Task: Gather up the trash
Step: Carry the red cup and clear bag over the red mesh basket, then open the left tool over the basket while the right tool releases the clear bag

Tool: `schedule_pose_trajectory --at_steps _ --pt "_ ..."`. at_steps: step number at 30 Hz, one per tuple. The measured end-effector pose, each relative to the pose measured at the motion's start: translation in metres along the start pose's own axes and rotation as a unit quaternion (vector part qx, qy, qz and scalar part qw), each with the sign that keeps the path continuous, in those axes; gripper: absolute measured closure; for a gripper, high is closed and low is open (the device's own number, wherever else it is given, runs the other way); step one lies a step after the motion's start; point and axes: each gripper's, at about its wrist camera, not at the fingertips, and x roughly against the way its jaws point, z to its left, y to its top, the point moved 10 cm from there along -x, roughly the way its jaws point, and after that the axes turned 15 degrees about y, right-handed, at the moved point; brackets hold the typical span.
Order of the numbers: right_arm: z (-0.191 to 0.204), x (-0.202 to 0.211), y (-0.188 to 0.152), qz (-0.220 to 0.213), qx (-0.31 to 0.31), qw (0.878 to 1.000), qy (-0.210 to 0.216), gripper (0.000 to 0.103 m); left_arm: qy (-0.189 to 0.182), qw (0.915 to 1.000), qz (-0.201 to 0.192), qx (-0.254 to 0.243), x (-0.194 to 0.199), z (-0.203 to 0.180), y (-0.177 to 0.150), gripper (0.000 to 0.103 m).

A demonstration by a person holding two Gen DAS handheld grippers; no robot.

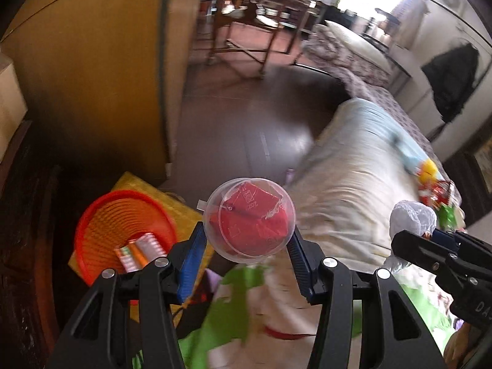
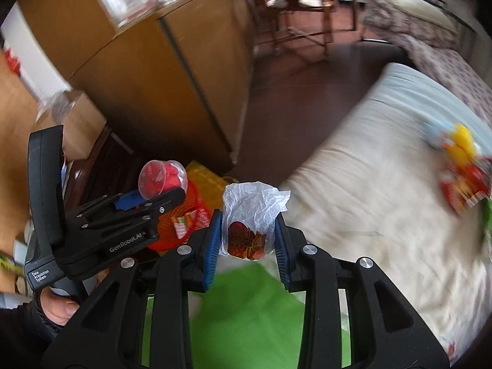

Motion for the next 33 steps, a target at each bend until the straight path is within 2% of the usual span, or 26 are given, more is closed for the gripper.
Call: schedule_pose_trajectory --at_steps 6,14,20,25,28,30,33 --pt "0.05 -0.064 0.011 0.058 0.037 0.997 0.042 0.069 0.033 0.9978 0.032 0.048 -0.023 0.061 -0.005 0.051" --pt "0.09 -0.133 0.009 0.131 0.057 0.988 0.064 0.069 0.057 0.9886 0.093 0.104 -0.061 0.122 -0.027 0.051" --pt "0.103 -0.17 0.008 0.16 0.054 0.983 0.077 0.069 0.07 0.983 0.111 0.129 -0.076 0.148 -0.033 0.05" --pt "0.109 -0.193 0.007 0.167 0.046 0.98 0.095 0.068 0.082 0.9762 0.13 0.153 -0.091 0.168 -0.037 0.05" --pt "0.111 -0.203 0.005 0.179 0.056 0.978 0.089 0.063 0.087 0.971 0.144 0.169 -0.099 0.178 -0.041 0.05" --pt "0.113 -0.207 0.007 0.176 0.063 0.979 0.083 0.054 0.091 0.9683 0.15 0.178 -0.102 0.184 -0.042 0.05" --pt "0.114 -0.206 0.011 0.168 0.06 0.98 0.09 0.047 0.1 0.9649 0.151 0.19 -0.1 0.192 -0.043 0.05"
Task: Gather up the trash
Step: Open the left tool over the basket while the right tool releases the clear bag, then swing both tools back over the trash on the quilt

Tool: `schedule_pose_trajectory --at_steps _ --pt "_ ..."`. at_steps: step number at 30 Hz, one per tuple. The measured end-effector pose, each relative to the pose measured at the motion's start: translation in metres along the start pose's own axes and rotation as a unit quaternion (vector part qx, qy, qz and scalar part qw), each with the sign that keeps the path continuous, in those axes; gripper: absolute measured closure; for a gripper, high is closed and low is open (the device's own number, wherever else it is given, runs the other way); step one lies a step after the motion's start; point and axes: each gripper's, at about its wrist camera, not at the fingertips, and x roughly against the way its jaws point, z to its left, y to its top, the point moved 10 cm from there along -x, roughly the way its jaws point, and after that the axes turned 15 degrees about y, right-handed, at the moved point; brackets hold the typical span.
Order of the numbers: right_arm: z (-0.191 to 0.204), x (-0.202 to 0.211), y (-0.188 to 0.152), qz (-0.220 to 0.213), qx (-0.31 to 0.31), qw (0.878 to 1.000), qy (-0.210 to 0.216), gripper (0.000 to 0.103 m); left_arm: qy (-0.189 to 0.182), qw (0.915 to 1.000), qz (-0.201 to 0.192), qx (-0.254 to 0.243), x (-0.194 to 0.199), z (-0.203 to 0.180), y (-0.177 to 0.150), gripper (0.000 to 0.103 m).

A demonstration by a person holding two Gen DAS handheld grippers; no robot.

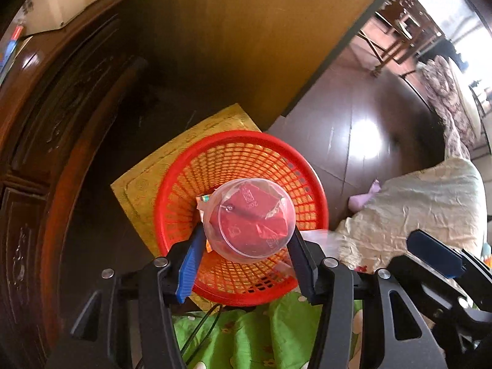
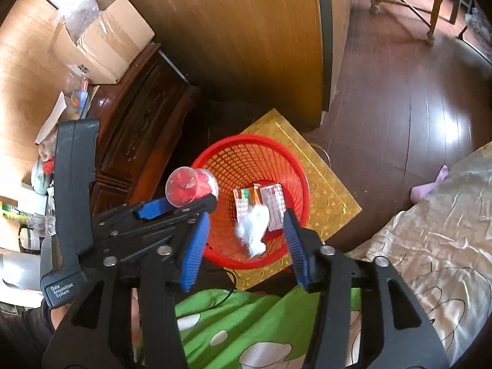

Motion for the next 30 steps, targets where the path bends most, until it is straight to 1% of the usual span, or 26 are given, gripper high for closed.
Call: schedule_pose_trajectory --at_steps 5,7,9,11,17,21,24,26,28,30 --pt "-0.006 0.009 -0.004 -0.008 -0.01 1.0 -0.005 0.043 0.002 1.0 0.004 0.005 0.001 0.003 0.002 0.049" --pt "-0.009 0.015 -0.005 -0.016 -0.018 1.0 -0.005 0.042 0.0 1.0 0.003 -0.001 0.003 -0.001 0.0 0.043" --pt "-0.012 0.025 -0.005 -0.031 -0.025 0.999 -0.003 0.038 0.0 0.9999 -0.002 -0.011 0.007 -0.006 -0.002 0.033" --pt "-0.014 0.032 -0.006 -0.042 -0.032 0.999 -0.002 0.035 0.003 0.9998 -0.007 -0.018 0.01 -0.01 -0.002 0.031" --pt "-0.015 0.062 -0.012 -0.076 -0.043 0.996 0.009 0.035 0.0 0.9994 -0.016 -0.029 0.025 -0.022 -0.008 0.027" --pt "-0.018 0.095 -0.022 -0.108 -0.051 0.993 0.006 0.031 -0.007 0.9981 -0.028 -0.055 0.04 -0.041 -0.019 0.027" --pt "-0.025 0.125 -0.039 -0.137 -0.073 0.988 0.018 0.031 -0.019 0.9953 -0.037 -0.088 0.055 -0.063 -0.035 0.026" --pt "-0.031 0.143 -0.05 -0.151 -0.082 0.985 0.016 0.031 -0.027 0.9916 -0.048 -0.117 0.068 -0.082 -0.05 0.026" --pt "-0.039 0.164 -0.068 -0.164 -0.092 0.982 0.012 0.031 -0.039 0.9872 -0.058 -0.143 0.08 -0.1 -0.063 0.026" --pt "-0.047 0.183 -0.085 -0.174 -0.099 0.98 0.003 0.031 -0.048 0.9814 -0.072 -0.171 0.094 -0.117 -0.076 0.026"
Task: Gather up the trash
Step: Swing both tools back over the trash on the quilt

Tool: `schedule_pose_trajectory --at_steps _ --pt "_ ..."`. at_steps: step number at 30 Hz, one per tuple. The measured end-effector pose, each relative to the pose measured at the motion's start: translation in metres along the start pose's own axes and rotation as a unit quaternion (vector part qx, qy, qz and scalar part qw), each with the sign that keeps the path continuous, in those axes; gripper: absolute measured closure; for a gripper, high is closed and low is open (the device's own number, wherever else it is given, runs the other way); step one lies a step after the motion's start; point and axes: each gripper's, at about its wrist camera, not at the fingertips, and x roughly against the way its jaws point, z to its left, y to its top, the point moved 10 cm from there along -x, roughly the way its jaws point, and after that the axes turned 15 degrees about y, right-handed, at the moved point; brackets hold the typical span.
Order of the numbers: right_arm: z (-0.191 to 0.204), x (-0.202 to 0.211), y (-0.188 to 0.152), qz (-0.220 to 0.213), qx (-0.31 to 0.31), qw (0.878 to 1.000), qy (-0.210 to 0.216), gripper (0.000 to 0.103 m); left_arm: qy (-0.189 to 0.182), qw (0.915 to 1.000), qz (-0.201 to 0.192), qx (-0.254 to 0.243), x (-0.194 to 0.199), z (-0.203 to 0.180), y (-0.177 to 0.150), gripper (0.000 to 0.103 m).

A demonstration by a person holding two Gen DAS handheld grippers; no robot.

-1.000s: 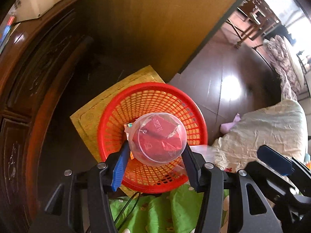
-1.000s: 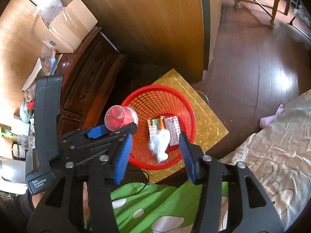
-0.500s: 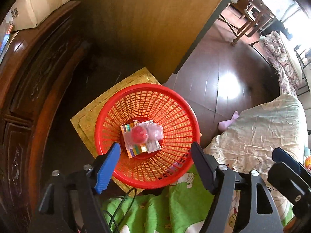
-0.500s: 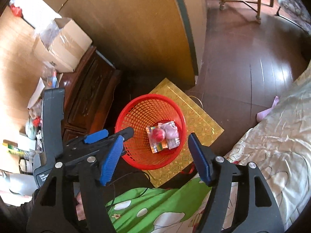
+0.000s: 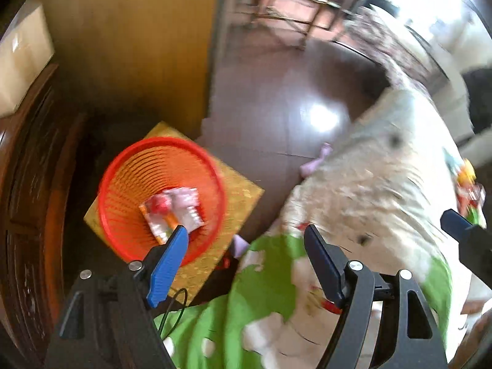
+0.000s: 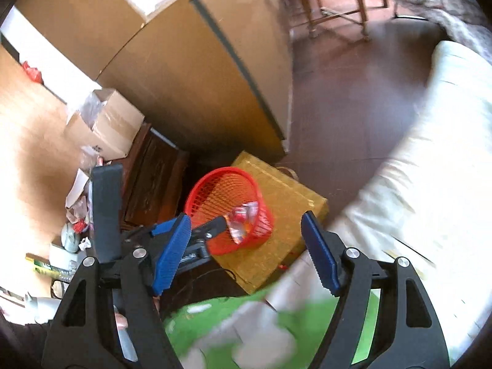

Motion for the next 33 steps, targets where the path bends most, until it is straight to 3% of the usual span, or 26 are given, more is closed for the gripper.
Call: schedule_pose_trajectory --at_steps 6,11,19,23,27,30,33 --pt "-0.049 0.081 -0.029 -0.05 -0.028 0.997 -0.042 0.03 -0.022 0.9958 -0.05 -0.074 0.043 -0.062 -0.009 0.025" --pt "-0.098 0.142 -0.056 -0.109 -0.068 0.988 -0.08 0.029 -0.039 0.9863 -0.089 -0.133 0.076 -0.12 -0.016 0.022" --pt "-0.16 0.214 -0.09 -0.188 -0.116 0.965 -0.139 0.029 -0.058 0.9721 -0.107 -0.2 0.095 -0.203 -0.038 0.021" --pt "-0.191 0.248 -0.099 -0.222 -0.138 0.948 -0.182 0.016 -0.064 0.9622 -0.121 -0.235 0.106 -0.235 -0.047 0.021" --pt "-0.217 0.286 -0.103 -0.251 -0.127 0.925 -0.255 0.008 -0.065 0.9527 -0.144 -0.26 0.118 -0.27 -0.046 0.021" --pt "-0.229 0.301 -0.101 -0.266 -0.12 0.917 -0.271 0.008 -0.072 0.9481 -0.15 -0.271 0.123 -0.293 -0.043 0.021" --pt "-0.24 0.305 -0.1 -0.264 -0.134 0.918 -0.264 0.008 -0.079 0.9457 -0.147 -0.279 0.124 -0.312 -0.045 0.021"
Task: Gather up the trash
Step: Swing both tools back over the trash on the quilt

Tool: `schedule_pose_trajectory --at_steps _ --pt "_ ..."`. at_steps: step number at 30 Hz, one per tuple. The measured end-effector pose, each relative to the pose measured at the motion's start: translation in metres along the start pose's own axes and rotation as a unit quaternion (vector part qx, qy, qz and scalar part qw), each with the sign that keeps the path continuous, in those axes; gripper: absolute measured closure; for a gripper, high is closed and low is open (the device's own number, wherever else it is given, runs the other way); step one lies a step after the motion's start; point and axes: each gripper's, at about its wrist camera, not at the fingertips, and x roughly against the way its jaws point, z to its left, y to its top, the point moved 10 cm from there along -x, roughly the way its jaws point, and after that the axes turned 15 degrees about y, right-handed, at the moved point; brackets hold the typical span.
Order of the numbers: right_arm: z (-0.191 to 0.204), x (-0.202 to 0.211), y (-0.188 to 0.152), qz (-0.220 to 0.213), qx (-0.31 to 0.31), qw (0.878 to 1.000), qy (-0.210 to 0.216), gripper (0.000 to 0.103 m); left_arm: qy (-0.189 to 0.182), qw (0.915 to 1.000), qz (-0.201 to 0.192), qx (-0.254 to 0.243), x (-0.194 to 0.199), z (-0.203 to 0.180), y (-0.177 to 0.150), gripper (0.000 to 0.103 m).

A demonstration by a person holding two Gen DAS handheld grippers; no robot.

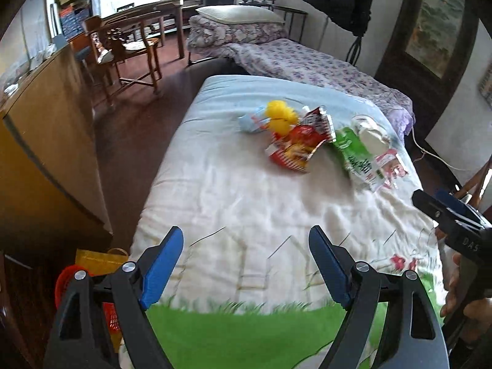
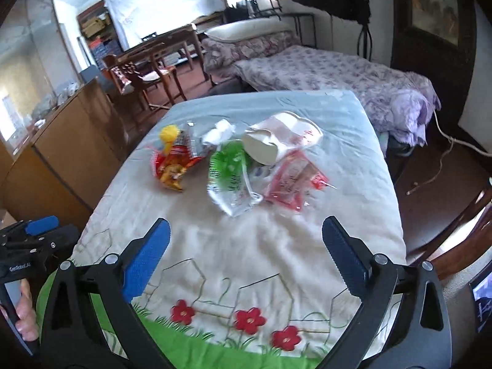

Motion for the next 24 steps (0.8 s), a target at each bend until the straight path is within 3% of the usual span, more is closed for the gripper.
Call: schedule_pose_trajectory --at_steps 7,13,20,24 --pt "-0.025 -0.019 -0.008 0.03 -0.023 0.999 -0.031 0.008 -0.014 0.9995 0.017 -0.022 -0.013 -0.024 -0.001 0.021" --pt "-0.044 -0.025 -0.001 0.028 -0.015 0.997 -0.075 0.008 -0.008 0.9992 0.016 -0.036 -0.028 -0.038 0.013 0.021" --pt "-0.063 -0.028 0.012 0.009 -0.021 0.996 -0.087 0.008 0.01 0.9995 -0.002 -0.03 -0.046 -0.045 0.047 0.02" --pt "-0.074 -0.035 0.01 0.02 -0.031 0.994 -0.1 0.008 0.001 0.9998 0.011 -0.019 -0.06 -0.051 0.044 0.02"
